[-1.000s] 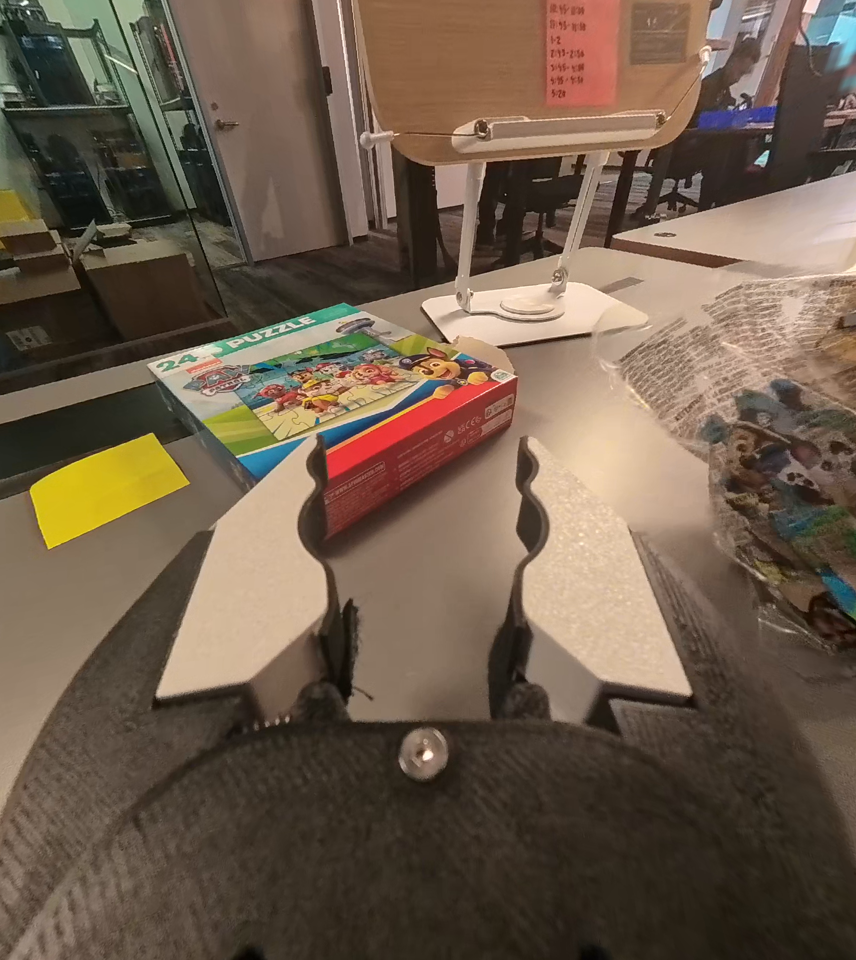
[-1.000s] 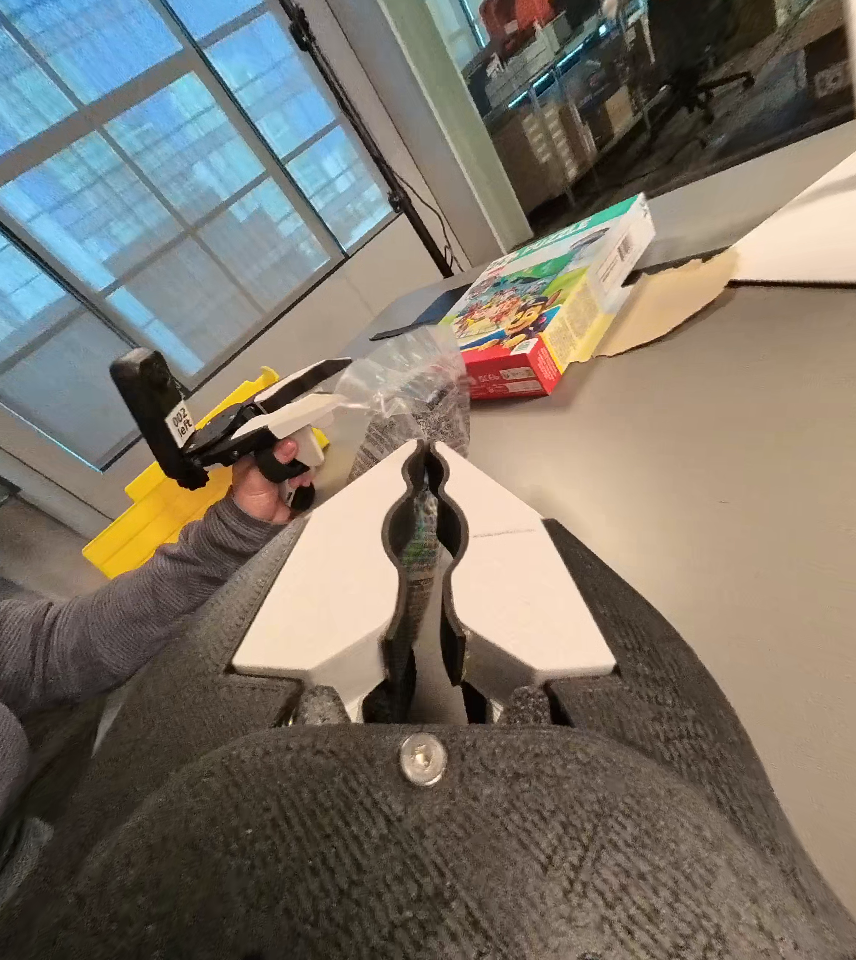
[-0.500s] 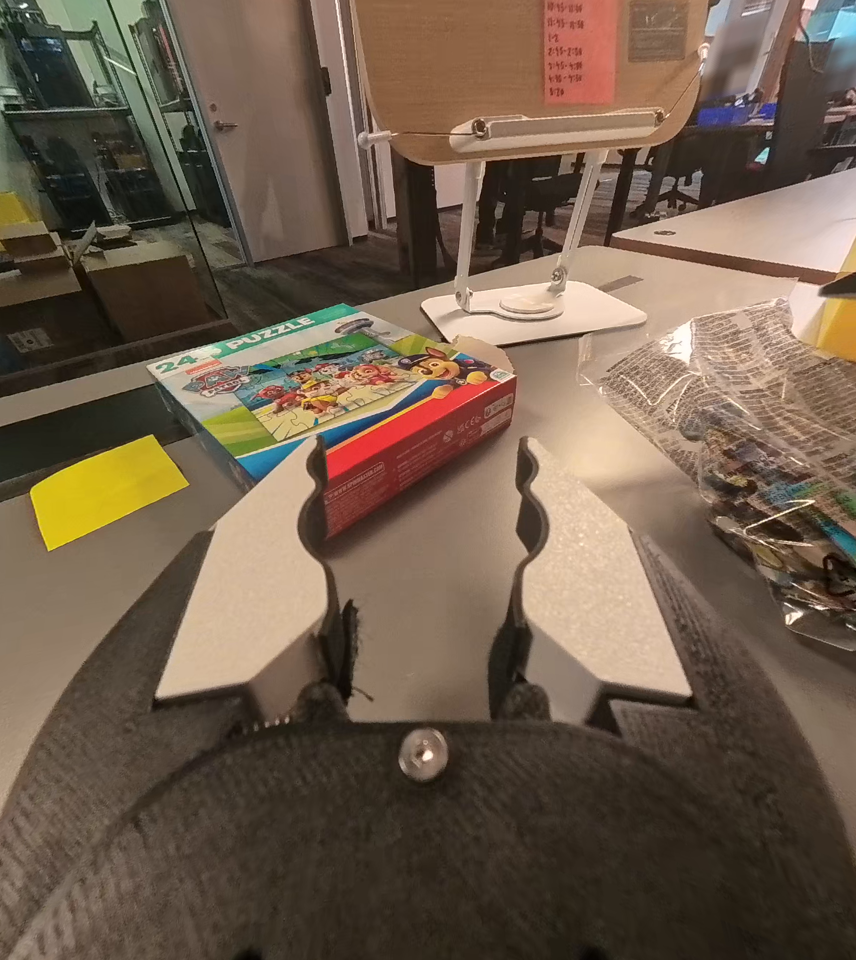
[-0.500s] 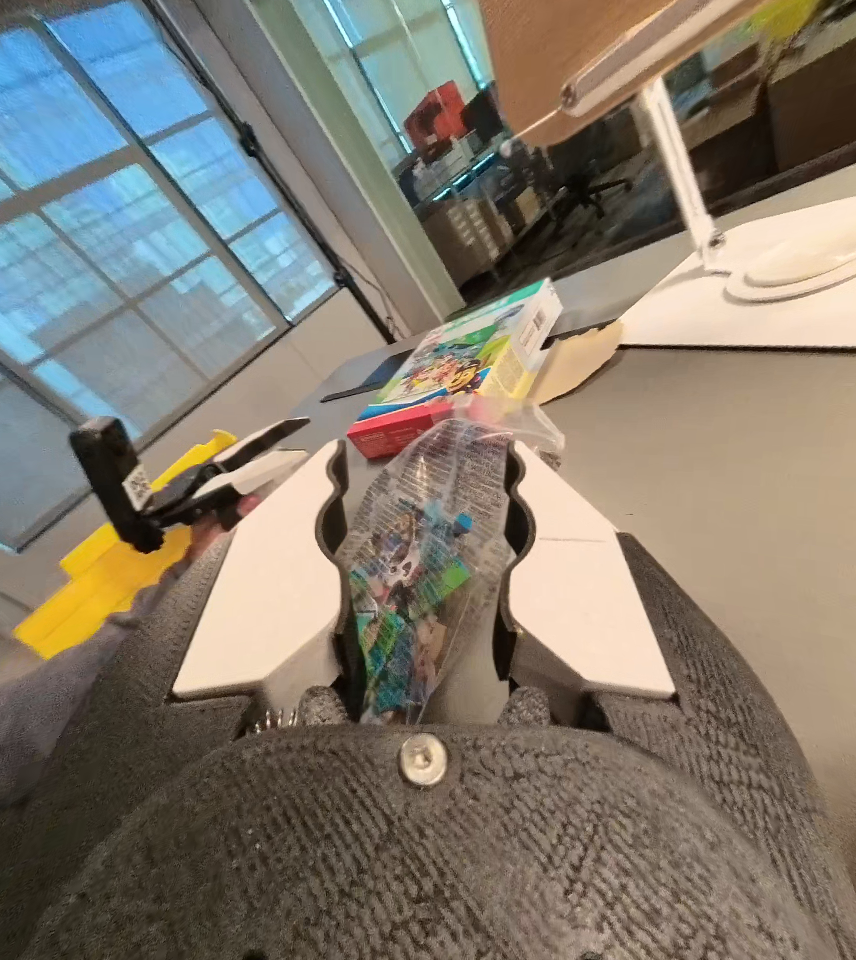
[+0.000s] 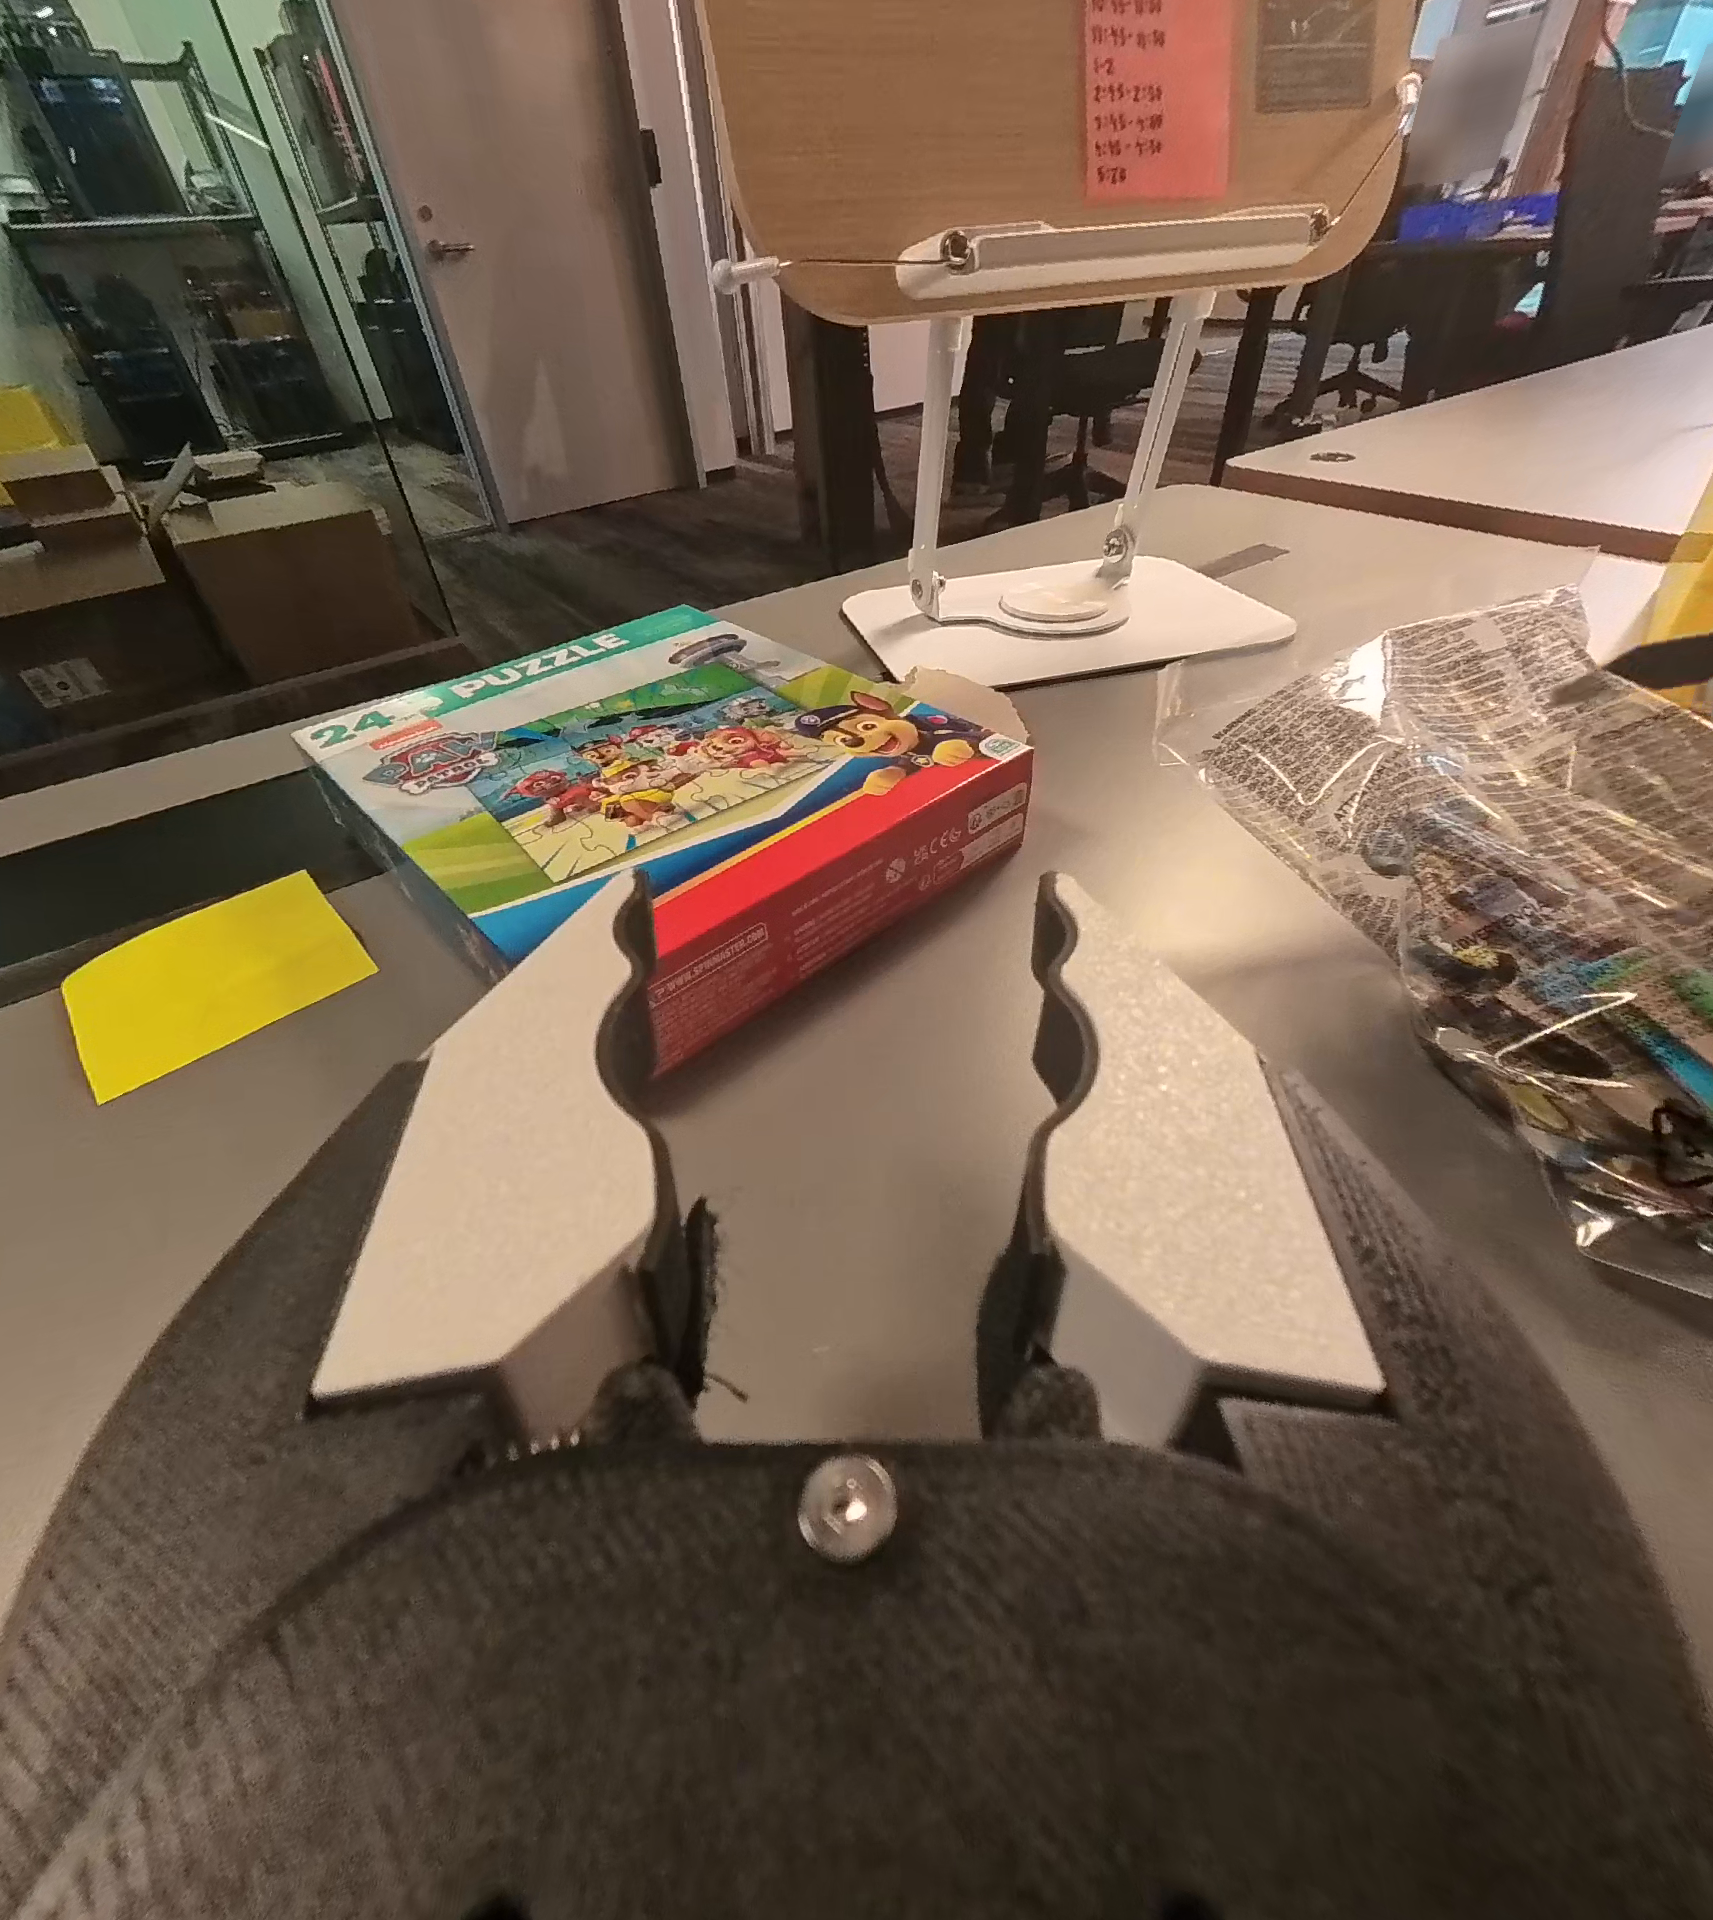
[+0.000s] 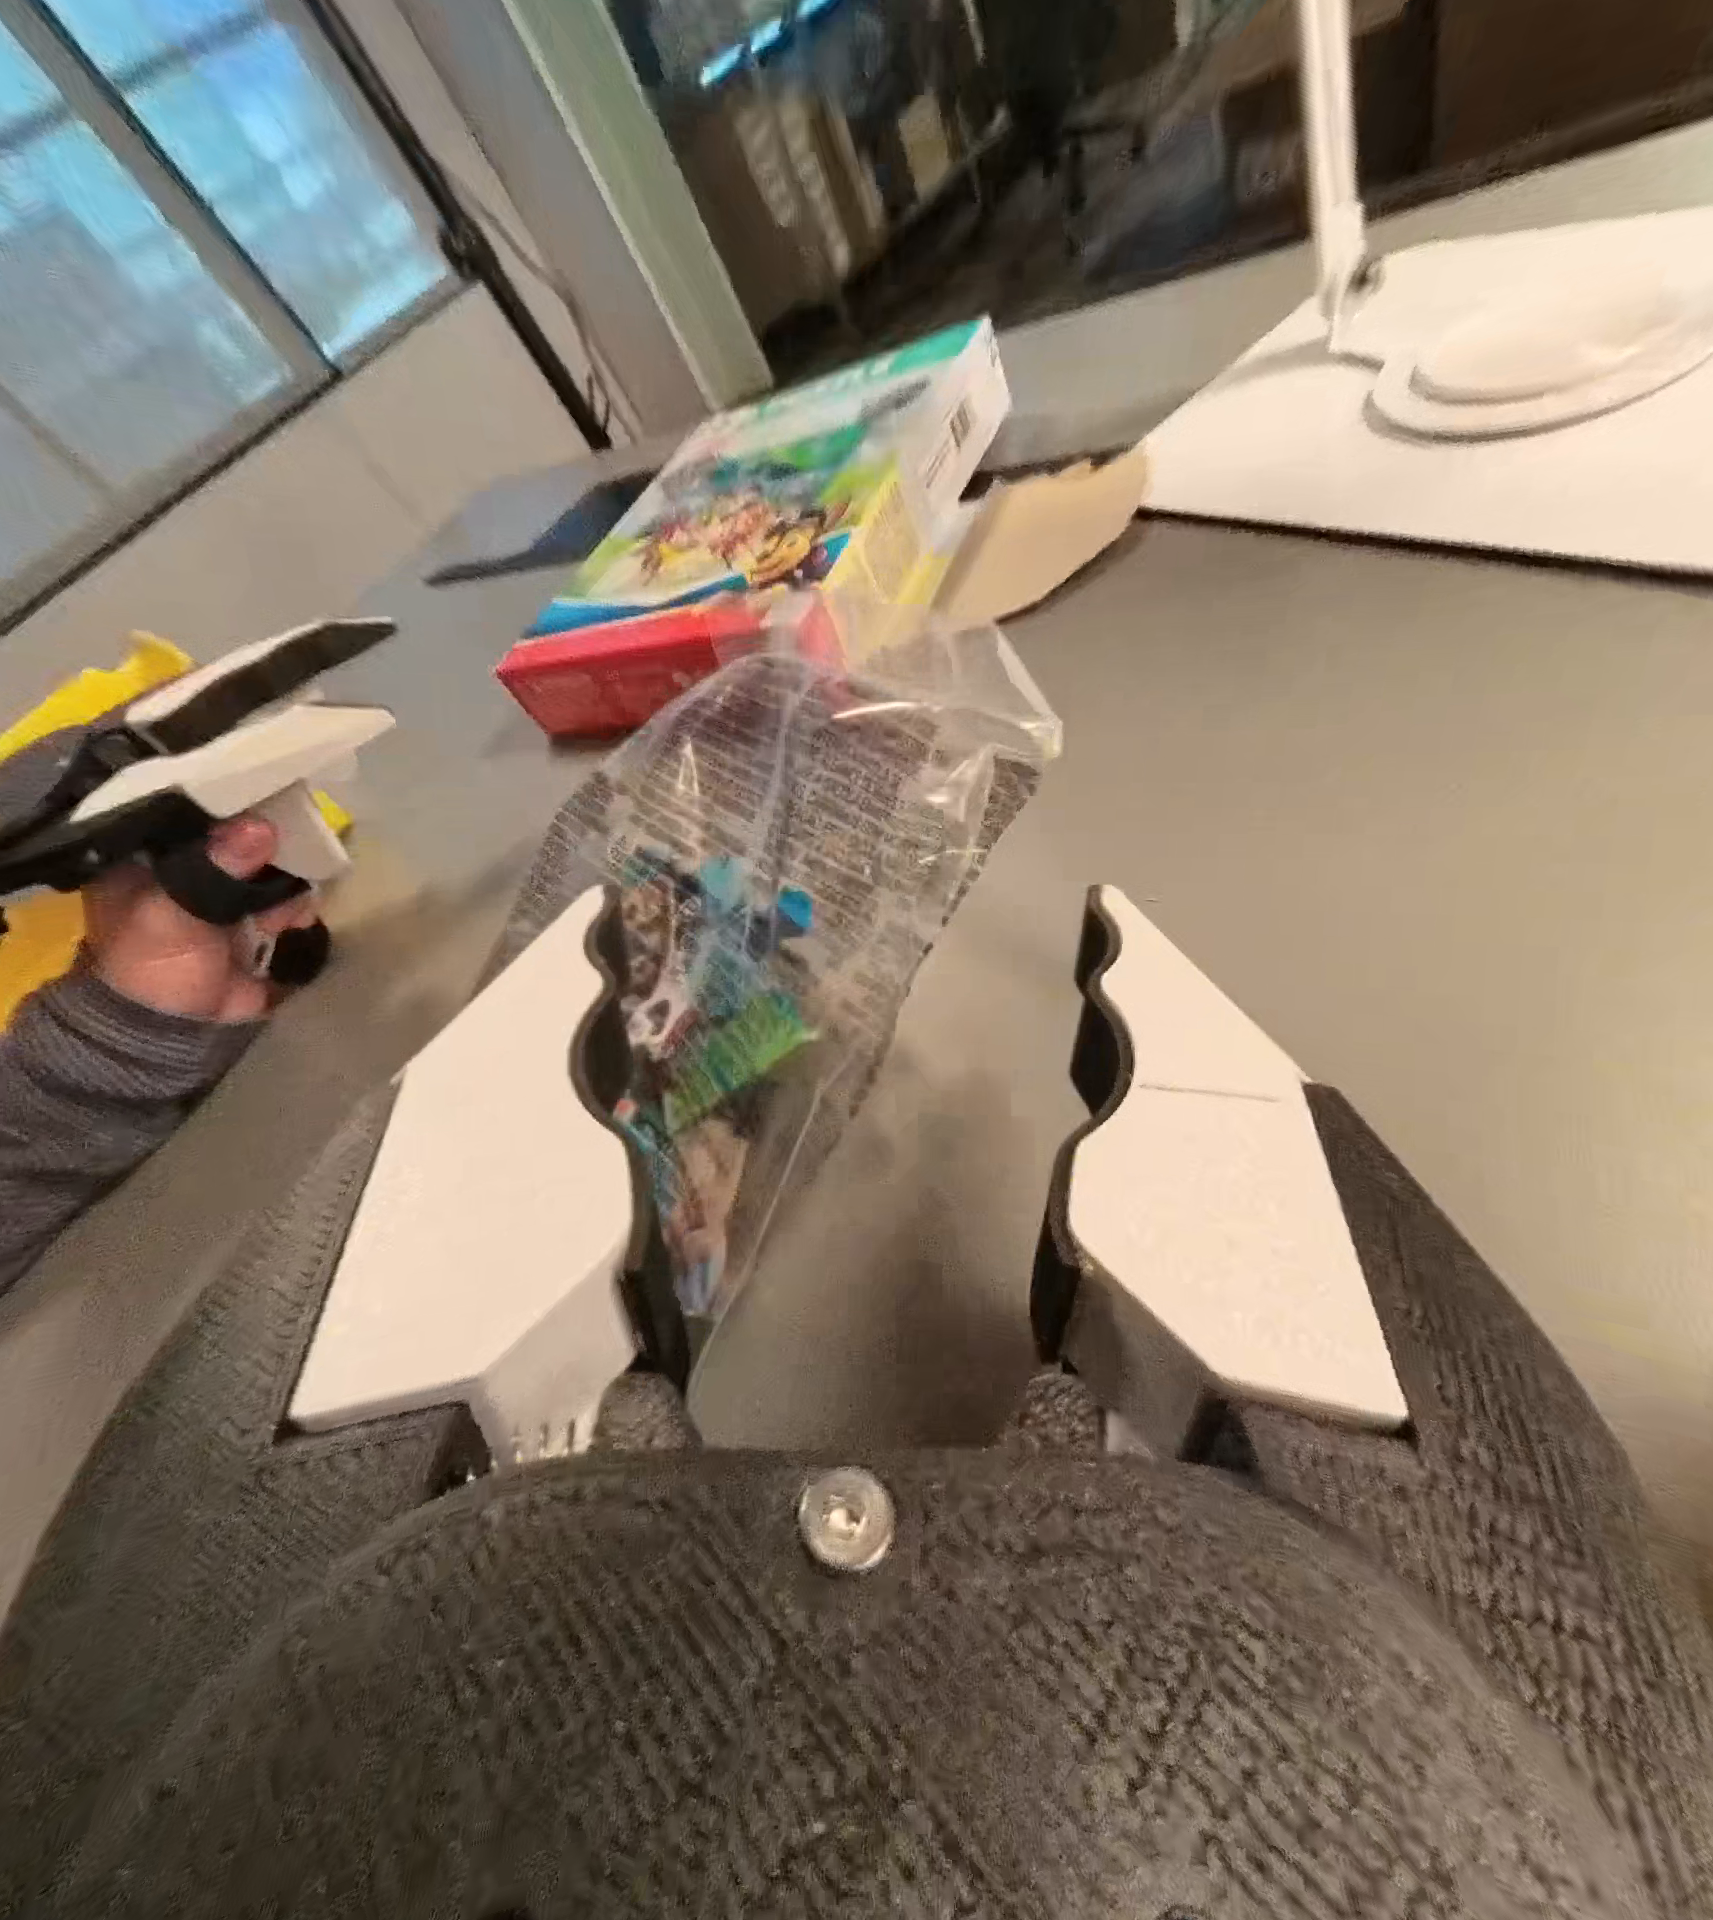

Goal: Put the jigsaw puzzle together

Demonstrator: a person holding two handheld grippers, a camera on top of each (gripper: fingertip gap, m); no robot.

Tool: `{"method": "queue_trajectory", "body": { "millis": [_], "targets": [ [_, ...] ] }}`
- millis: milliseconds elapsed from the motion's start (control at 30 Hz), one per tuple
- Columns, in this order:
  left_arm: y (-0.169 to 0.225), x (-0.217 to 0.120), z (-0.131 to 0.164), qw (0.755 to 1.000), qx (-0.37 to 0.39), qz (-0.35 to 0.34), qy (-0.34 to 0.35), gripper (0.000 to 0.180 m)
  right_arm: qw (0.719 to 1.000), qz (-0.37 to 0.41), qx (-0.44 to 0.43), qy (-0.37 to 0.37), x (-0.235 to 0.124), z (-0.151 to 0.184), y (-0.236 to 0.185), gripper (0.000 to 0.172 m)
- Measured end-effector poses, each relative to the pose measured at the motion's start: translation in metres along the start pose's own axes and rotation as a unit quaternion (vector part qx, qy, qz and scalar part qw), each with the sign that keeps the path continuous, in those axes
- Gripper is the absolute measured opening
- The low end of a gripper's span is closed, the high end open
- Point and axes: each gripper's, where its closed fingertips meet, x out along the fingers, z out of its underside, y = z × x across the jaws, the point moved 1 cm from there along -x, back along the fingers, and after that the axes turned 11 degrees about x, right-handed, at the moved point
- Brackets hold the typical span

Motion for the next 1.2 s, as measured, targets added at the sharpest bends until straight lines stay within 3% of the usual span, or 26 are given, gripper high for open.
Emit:
{"method": "queue_trajectory", "body": {
  "millis": [100,133,233,300,367,433,567,667,867,933,1100,1200],
  "targets": [
    [-0.004,0.000,0.000,1.000,0.001,-0.018,0.000,0.077,0.997,-0.035,0.046,-0.054,0.021,0.003,-0.006,0.080],
    [-0.005,0.000,0.000,1.000,0.002,-0.022,0.000,0.079,0.995,-0.042,0.061,-0.065,0.026,0.004,-0.005,0.066],
    [-0.005,0.000,0.000,1.000,0.004,-0.020,0.000,0.080,0.987,-0.099,0.091,-0.083,0.033,0.009,-0.015,0.000],
    [0.000,-0.001,-0.005,1.000,0.004,-0.001,0.015,0.085,0.982,-0.150,0.091,-0.075,0.029,0.008,-0.031,0.000],
    [0.026,-0.012,-0.035,0.990,0.004,0.081,0.117,0.102,0.969,-0.231,0.068,-0.059,0.018,0.004,-0.057,0.000],
    [0.046,-0.031,-0.063,0.966,-0.024,0.141,0.214,0.100,0.950,-0.306,0.057,-0.036,0.005,-0.001,-0.081,0.000],
    [0.082,-0.028,-0.066,0.933,-0.133,0.274,0.194,0.102,0.922,-0.383,0.050,-0.032,-0.006,0.005,-0.106,0.000],
    [0.101,-0.028,-0.067,0.898,-0.199,0.353,0.173,0.080,0.907,-0.416,0.049,-0.036,-0.009,0.008,-0.116,0.000],
    [0.102,-0.040,-0.072,0.843,-0.259,0.427,0.199,0.021,0.897,-0.440,0.037,-0.031,-0.015,0.011,-0.121,0.000],
    [0.098,-0.041,-0.071,0.836,-0.270,0.431,0.205,0.008,0.896,-0.440,0.038,-0.030,-0.016,0.011,-0.120,0.000],
    [0.097,-0.043,-0.071,0.833,-0.266,0.441,0.204,0.000,0.898,-0.436,0.042,-0.028,-0.015,0.010,-0.117,0.000],
    [0.100,-0.047,-0.073,0.816,-0.278,0.464,0.202,0.000,0.902,-0.430,0.042,-0.027,-0.016,0.009,-0.114,0.000]
  ]
}}
